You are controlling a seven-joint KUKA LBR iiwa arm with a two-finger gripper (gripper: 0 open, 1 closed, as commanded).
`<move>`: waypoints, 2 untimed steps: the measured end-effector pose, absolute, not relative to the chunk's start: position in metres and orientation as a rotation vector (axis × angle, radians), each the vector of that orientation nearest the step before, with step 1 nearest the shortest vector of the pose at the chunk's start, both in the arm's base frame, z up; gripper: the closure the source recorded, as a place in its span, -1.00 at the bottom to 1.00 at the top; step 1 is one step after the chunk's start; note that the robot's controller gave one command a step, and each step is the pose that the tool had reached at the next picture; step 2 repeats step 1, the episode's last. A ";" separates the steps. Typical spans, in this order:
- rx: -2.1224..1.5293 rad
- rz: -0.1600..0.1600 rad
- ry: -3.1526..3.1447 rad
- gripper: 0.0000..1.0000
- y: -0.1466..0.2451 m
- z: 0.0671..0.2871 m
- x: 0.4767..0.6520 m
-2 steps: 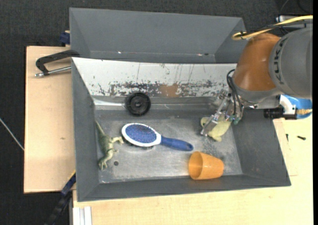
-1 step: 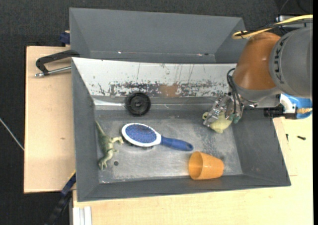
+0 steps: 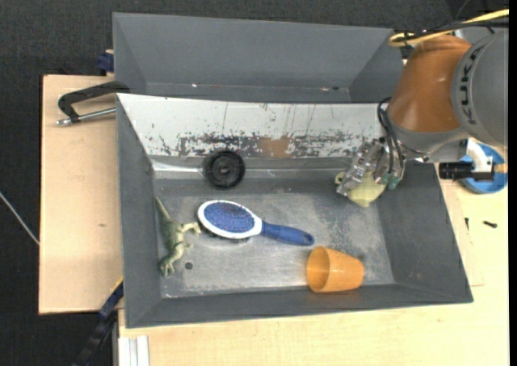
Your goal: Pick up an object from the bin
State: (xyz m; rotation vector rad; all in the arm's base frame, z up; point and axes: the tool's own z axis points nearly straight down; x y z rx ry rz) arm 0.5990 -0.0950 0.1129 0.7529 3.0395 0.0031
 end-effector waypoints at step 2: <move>0.749 0.004 3.037 1.00 -0.095 0.174 0.602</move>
Offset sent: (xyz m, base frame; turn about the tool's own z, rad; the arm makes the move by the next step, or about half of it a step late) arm 0.0000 0.0000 0.0560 0.0000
